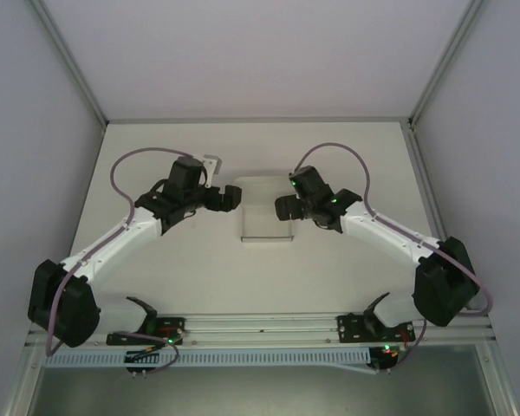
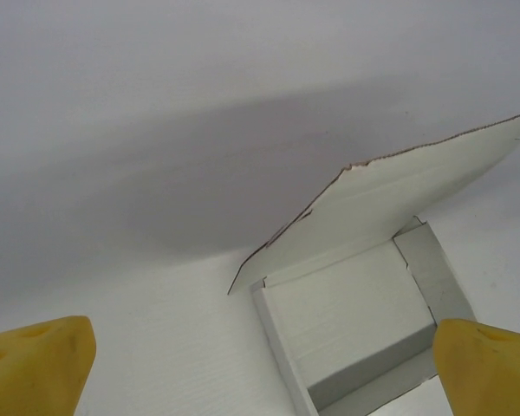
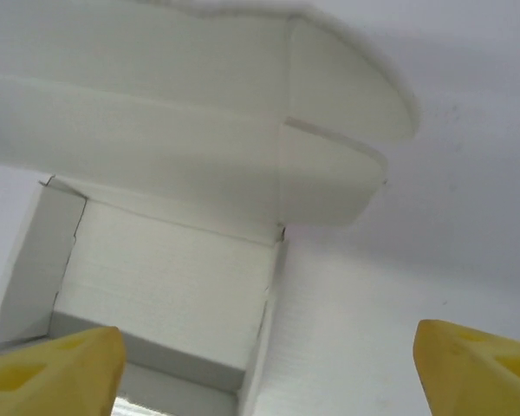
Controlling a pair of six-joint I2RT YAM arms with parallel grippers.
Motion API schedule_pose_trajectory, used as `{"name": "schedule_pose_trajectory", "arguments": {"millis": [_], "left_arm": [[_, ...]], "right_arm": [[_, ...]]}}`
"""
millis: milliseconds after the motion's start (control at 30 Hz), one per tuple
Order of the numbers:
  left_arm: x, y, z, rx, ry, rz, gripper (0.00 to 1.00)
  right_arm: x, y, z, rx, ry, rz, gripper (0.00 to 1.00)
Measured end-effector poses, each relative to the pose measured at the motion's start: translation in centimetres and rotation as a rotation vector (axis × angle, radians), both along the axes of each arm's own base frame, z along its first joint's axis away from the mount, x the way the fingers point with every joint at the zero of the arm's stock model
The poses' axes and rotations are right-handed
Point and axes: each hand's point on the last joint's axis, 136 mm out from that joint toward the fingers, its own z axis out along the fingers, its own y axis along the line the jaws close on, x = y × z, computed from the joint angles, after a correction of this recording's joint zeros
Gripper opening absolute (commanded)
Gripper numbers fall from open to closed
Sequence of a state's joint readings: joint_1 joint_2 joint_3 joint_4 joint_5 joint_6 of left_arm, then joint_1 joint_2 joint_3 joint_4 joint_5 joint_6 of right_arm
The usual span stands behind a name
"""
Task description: Assemble paper box
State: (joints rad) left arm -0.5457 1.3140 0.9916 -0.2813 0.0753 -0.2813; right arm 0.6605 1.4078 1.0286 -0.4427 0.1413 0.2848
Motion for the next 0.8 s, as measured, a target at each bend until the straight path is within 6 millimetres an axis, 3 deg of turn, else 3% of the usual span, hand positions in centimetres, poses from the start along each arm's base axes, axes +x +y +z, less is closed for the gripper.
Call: {"name": "schedule_pose_trajectory", "arguments": {"millis": [133, 200, 400, 500, 567, 667, 800], "left_arm": [[1.4, -0.5, -0.6, 0.039, -0.007, -0.08, 0.95], [1.6, -0.7, -1.3, 0.062, -0.008, -0.127, 0.88], [3.3, -2.5, -2.2, 0.118, -0.012, -0.252, 0.66], [4.6, -3.2, -2.1, 0.136, -0.016, -0.287, 0.63], [5.0, -3.5, -2.2, 0.148, -0.018, -0.308, 0.62], [4.8, -3.6, -3.2, 0.167, 0.005, -0.342, 0.57], [4.2, -3.7, -4.2, 0.18, 0.034, -0.382, 0.54]], "right_arm": [[2.3, -1.7, 1.0, -0.036, -0.041, 0.089, 0.89], [3.6, -2.1, 1.6, -0.029, -0.054, 0.143, 0.87], [7.0, -0.8, 2.0, -0.013, -0.049, 0.335, 0.73], [7.5, -0.1, 1.1, -0.019, -0.017, 0.406, 0.65], [7.3, 0.2, 0.1, -0.019, 0.014, 0.44, 0.52], [6.9, 0.0, -1.3, -0.022, 0.065, 0.469, 0.49], [6.4, -0.1, -2.0, -0.018, 0.094, 0.497, 0.35]]}}
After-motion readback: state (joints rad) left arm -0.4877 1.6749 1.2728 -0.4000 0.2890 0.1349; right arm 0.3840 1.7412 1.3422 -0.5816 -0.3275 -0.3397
